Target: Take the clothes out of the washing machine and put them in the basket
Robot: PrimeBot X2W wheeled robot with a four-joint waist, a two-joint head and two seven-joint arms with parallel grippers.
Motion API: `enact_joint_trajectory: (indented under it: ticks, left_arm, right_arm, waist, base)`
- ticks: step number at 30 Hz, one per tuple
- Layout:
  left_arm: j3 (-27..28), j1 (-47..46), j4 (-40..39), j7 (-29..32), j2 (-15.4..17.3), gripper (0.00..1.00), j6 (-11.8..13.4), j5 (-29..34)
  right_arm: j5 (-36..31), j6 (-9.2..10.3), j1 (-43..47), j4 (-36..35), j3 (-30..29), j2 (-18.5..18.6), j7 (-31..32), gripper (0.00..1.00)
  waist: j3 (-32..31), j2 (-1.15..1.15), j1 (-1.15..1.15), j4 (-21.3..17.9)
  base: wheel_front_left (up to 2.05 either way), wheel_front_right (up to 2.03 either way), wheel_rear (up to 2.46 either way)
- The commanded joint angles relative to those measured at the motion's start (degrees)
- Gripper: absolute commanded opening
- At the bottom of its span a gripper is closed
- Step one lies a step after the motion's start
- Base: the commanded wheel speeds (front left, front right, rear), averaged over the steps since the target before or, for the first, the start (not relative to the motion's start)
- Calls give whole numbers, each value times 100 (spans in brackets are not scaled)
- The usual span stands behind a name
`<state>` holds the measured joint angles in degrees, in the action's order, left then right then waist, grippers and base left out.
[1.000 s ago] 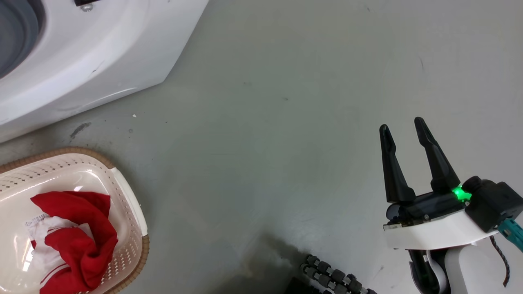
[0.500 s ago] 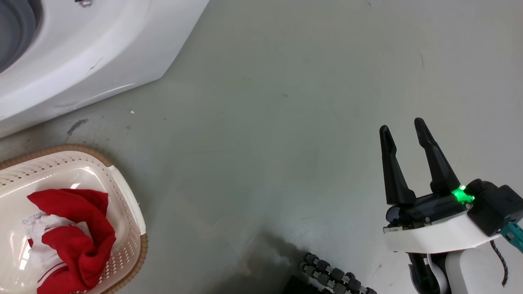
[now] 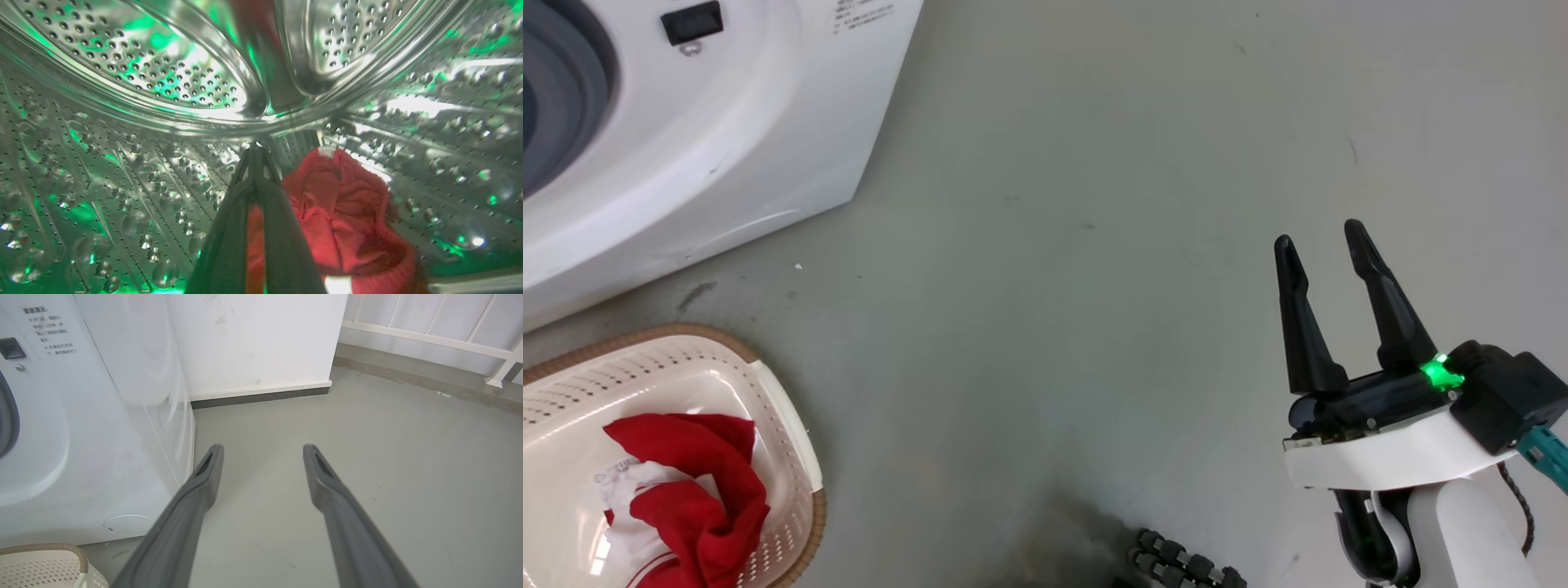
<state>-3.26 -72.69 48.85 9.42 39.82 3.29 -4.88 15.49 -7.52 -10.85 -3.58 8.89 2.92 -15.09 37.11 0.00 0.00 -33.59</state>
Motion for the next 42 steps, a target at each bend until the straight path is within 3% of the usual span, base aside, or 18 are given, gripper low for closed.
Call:
enact_joint_trajectory:
  ticks: [1,12,20,28,37,39,40,42]
  left_arm:
    - [55,119,5,-186,-60,0,18,-93]
    - [195,877,-92,-1210,-530,0,46,-500]
    - [346,1743,-672,-1596,-755,0,228,-752]
    - [447,2453,-1523,-1241,-784,0,386,-920]
    - [341,2423,-2182,-332,-635,0,464,-923]
    - [340,2319,-2259,-37,-566,82,491,-946]
    - [331,2269,-2291,78,-517,100,489,-931]
    - [280,2167,-2338,318,-414,100,482,-865]
  right_arm:
    - [-46,6,-88,-3,-36,-5,-8,100]
    - [-89,5,-76,-68,-183,-6,-8,100]
    - [-112,5,19,-59,-233,-6,-8,100]
    - [-138,6,129,-73,-203,-5,-8,100]
    - [-89,6,127,-86,-128,-6,-8,100]
    - [-61,5,117,-79,-106,-6,-8,100]
    - [-48,5,102,-77,-94,-6,-8,100]
    - [-34,6,81,-71,-80,-6,-8,100]
  waist:
    - [-91,0,0,45]
    - [-359,0,0,392]
    - [-518,0,0,531]
    - [-677,0,0,599]
    - [-594,0,0,501]
    - [-527,0,0,443]
    - [-485,0,0,409]
    - [-390,0,0,337]
  base:
    - [0,0,0]
    - [0,0,0]
    - [0,0,0]
    - [0,0,0]
    - [0,0,0]
    - [0,0,0]
    - [0,0,0]
    - [0,0,0]
